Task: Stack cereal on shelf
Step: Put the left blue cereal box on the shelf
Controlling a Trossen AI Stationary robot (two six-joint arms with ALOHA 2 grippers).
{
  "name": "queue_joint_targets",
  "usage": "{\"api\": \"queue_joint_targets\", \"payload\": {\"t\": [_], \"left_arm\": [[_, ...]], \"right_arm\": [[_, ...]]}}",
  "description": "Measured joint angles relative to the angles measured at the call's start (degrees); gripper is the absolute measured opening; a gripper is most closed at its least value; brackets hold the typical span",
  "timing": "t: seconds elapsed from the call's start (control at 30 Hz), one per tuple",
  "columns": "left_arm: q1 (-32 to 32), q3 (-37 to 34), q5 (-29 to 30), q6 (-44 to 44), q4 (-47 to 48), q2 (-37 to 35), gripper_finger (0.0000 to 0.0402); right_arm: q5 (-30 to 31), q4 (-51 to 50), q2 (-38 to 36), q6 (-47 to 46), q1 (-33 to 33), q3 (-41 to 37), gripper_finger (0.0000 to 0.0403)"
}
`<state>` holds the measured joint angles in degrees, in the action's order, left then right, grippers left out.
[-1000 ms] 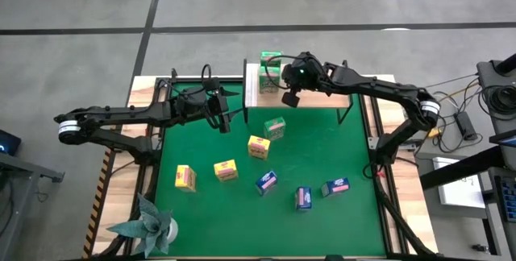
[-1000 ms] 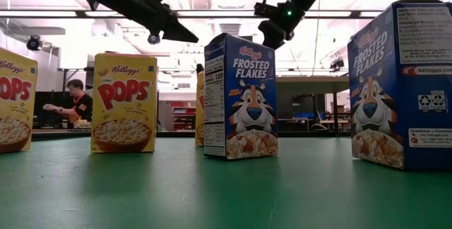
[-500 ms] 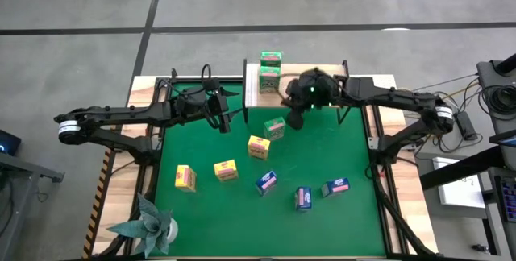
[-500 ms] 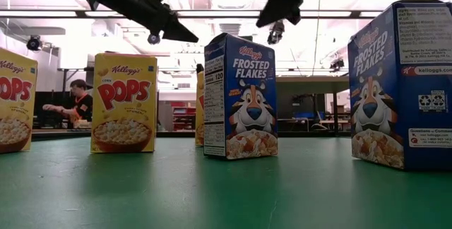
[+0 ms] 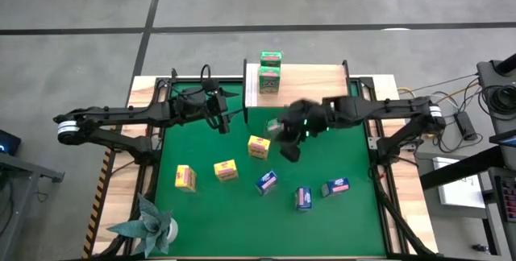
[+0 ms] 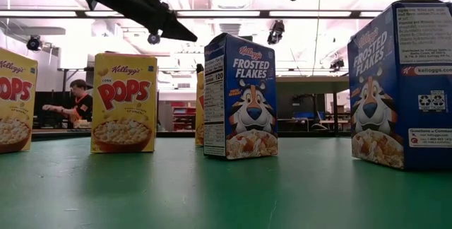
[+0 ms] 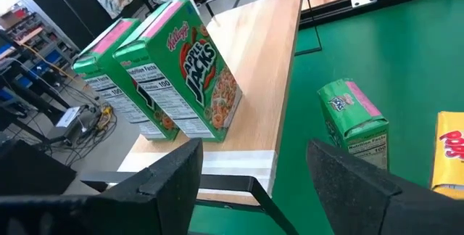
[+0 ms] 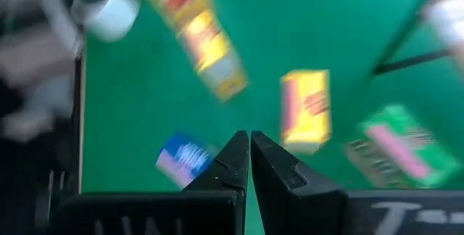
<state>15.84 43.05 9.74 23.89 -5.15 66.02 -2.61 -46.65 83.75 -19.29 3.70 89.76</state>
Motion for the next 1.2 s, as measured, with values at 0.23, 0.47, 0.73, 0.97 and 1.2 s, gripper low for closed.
{"api": "queue_joint_targets", "payload": {"t": [0.23,0.47,0.73,0.97,1.2], "left_arm": [[0.0,0.0,0.0,0.9,-0.1,0.0,0.023],[0.0,0.0,0.0,0.6,-0.4,-0.1,0.023],[0.0,0.0,0.1,-1.3,-0.4,0.0,0.023],[0.0,0.0,0.1,-2.4,-0.3,0.0,0.023],[0.0,0.0,-0.2,-3.5,-0.3,0.1,0.023]], "right_arm": [[0.2,-2.7,5.7,6.4,5.7,0.2,0.0016],[0.2,-0.9,10.5,11.0,6.5,1.5,0.0087],[-1.2,-0.6,15.3,17.0,6.8,1.5,0.0224],[0.4,-0.6,16.0,20.4,8.7,1.5,0.0282],[1.3,0.2,18.7,21.6,9.1,1.4,0.0273]]}}
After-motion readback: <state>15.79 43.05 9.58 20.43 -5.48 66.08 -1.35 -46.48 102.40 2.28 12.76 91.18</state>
